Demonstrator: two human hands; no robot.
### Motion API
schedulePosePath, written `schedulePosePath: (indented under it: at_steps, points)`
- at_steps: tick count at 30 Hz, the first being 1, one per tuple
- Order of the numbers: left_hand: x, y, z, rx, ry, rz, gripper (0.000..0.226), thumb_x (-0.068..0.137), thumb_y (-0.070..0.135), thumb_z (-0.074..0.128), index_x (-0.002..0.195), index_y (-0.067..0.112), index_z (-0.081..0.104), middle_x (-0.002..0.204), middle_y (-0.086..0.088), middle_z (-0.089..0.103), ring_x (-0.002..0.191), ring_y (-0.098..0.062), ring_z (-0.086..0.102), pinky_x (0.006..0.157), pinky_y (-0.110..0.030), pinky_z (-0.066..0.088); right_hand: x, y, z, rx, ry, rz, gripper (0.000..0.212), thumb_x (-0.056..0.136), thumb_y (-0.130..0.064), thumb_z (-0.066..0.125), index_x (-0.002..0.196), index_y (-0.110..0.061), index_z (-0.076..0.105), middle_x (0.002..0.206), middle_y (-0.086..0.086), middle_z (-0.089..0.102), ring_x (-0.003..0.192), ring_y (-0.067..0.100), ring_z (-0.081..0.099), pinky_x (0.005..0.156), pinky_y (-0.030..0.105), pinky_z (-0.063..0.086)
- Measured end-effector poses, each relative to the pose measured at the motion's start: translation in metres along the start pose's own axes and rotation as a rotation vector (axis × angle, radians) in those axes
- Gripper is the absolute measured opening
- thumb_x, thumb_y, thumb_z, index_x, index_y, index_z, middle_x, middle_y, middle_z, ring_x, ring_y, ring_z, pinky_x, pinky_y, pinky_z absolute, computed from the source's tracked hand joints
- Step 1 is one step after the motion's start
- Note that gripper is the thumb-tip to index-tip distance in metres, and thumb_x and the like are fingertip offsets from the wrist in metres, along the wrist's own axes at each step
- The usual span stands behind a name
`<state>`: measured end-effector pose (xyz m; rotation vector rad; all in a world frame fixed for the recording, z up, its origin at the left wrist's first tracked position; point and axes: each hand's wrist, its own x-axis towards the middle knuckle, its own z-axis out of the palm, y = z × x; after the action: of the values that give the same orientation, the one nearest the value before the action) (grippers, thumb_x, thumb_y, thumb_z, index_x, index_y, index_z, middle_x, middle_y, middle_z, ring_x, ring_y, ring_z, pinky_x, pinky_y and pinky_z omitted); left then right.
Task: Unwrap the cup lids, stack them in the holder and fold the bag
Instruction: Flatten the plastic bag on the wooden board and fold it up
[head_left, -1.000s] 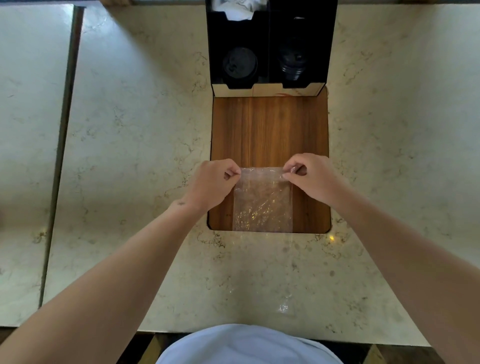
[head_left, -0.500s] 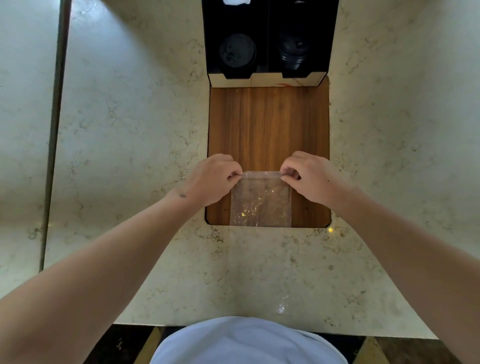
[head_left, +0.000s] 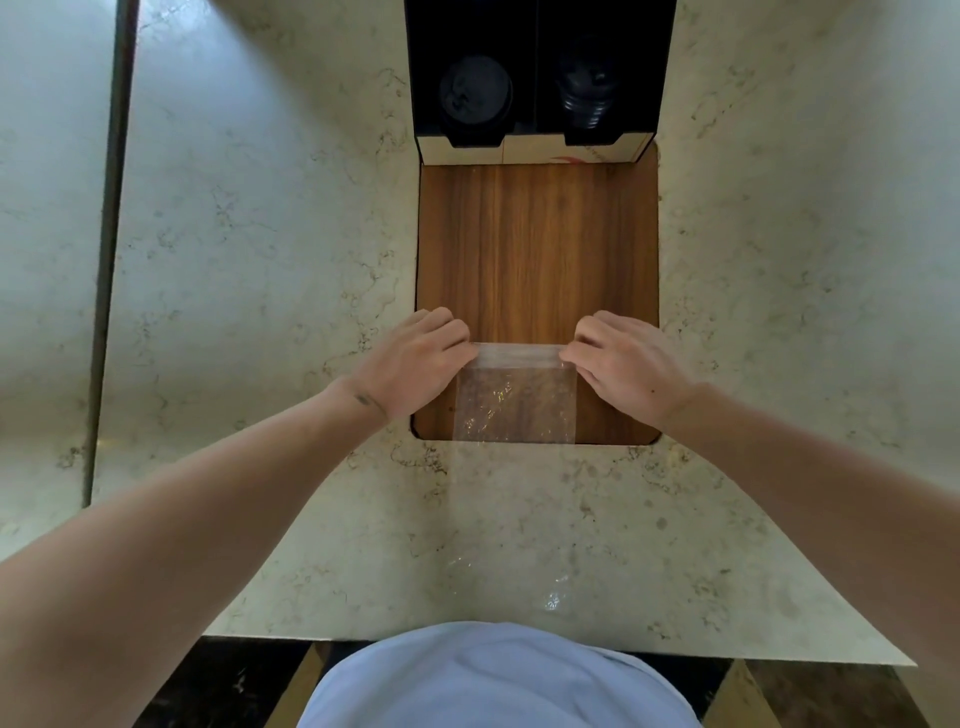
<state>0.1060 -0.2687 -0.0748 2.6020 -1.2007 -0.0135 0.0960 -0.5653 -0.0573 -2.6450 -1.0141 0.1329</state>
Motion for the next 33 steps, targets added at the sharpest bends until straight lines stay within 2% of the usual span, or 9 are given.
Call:
schedulePosePath:
  at_steps: [5, 8, 11, 17, 19, 22, 24, 30, 33]
  points:
    - [-0.008, 0.003, 0.000, 0.079, -0.045, 0.002, 0.020, 0.092, -0.001, 0.064, 0.111, 0.001, 0.070, 0.105, -0.013, 0.068, 0.091, -0.031, 0.061, 0.077, -0.043, 0.054, -0.007, -0.001, 0.001, -0.038, -0.027, 0.002, 0.017, 0.086, 0.001, 0.075, 0.103, -0.002, 0.078, 0.095, 0.012, 0.068, 0.081, 0.029, 0.064, 0.061, 0.043, 0.055]
    - [-0.018, 0.010, -0.003, 0.057, -0.092, -0.117, 0.037, 0.099, 0.023, 0.049, 0.127, 0.003, 0.063, 0.123, -0.012, 0.062, 0.100, -0.029, 0.056, 0.085, -0.041, 0.050, -0.018, -0.005, 0.002, -0.015, -0.033, 0.046, 0.028, 0.098, -0.019, 0.058, 0.117, -0.008, 0.075, 0.111, 0.006, 0.066, 0.093, 0.023, 0.059, 0.071, 0.040, 0.052]
    - [-0.019, 0.021, -0.004, 0.018, -0.058, -0.278, 0.041, 0.103, 0.034, 0.043, 0.123, 0.008, 0.068, 0.124, -0.010, 0.063, 0.101, -0.030, 0.056, 0.086, -0.043, 0.049, -0.024, -0.012, 0.005, 0.026, -0.008, 0.156, 0.036, 0.103, -0.030, 0.048, 0.113, -0.013, 0.078, 0.117, 0.005, 0.065, 0.098, 0.023, 0.057, 0.074, 0.040, 0.050]
    - [0.003, 0.031, -0.004, -0.209, -0.039, -0.612, 0.023, 0.099, 0.035, 0.062, 0.106, 0.016, 0.072, 0.108, -0.001, 0.060, 0.102, -0.021, 0.055, 0.085, -0.037, 0.051, -0.012, -0.020, 0.016, 0.163, 0.051, 0.448, 0.024, 0.089, -0.036, 0.076, 0.100, -0.015, 0.080, 0.110, 0.004, 0.065, 0.100, 0.024, 0.057, 0.082, 0.046, 0.054]
    - [0.008, 0.031, -0.002, -0.289, -0.043, -0.713, 0.027, 0.096, 0.034, 0.066, 0.116, 0.016, 0.064, 0.115, -0.001, 0.058, 0.108, -0.020, 0.054, 0.088, -0.035, 0.049, -0.007, -0.021, 0.020, 0.190, 0.046, 0.531, 0.027, 0.082, -0.037, 0.082, 0.099, -0.018, 0.074, 0.110, 0.002, 0.061, 0.102, 0.023, 0.055, 0.084, 0.042, 0.052]
    - [0.011, 0.031, -0.003, -0.413, -0.080, -0.792, 0.048, 0.092, 0.032, 0.073, 0.133, 0.016, 0.054, 0.123, -0.001, 0.056, 0.113, -0.019, 0.052, 0.090, -0.033, 0.046, -0.004, -0.021, 0.023, 0.212, 0.012, 0.627, 0.044, 0.079, -0.039, 0.085, 0.115, -0.022, 0.066, 0.118, 0.004, 0.057, 0.109, 0.024, 0.052, 0.089, 0.040, 0.046]
    - [0.009, 0.029, -0.005, -0.442, -0.116, -0.789, 0.046, 0.089, 0.030, 0.075, 0.129, 0.017, 0.055, 0.118, 0.001, 0.055, 0.112, -0.018, 0.051, 0.090, -0.032, 0.044, -0.002, -0.019, 0.022, 0.213, -0.029, 0.649, 0.048, 0.080, -0.039, 0.084, 0.120, -0.024, 0.063, 0.122, 0.004, 0.056, 0.113, 0.024, 0.050, 0.091, 0.038, 0.042]
    - [0.010, 0.022, -0.009, -0.459, -0.250, -0.744, 0.030, 0.085, 0.028, 0.080, 0.108, 0.022, 0.061, 0.111, 0.002, 0.053, 0.109, -0.019, 0.048, 0.091, -0.036, 0.045, 0.004, -0.015, 0.018, 0.248, -0.112, 0.635, 0.028, 0.081, -0.037, 0.083, 0.093, -0.032, 0.057, 0.112, -0.007, 0.049, 0.106, 0.013, 0.040, 0.088, 0.034, 0.037]
    - [0.007, 0.020, -0.008, -0.428, -0.238, -0.702, 0.025, 0.085, 0.028, 0.079, 0.097, 0.024, 0.057, 0.103, 0.004, 0.058, 0.102, -0.018, 0.048, 0.080, -0.029, 0.039, 0.002, -0.016, 0.017, 0.276, -0.121, 0.603, 0.026, 0.085, -0.033, 0.080, 0.088, -0.029, 0.054, 0.098, -0.011, 0.057, 0.095, 0.014, 0.050, 0.075, 0.027, 0.039]
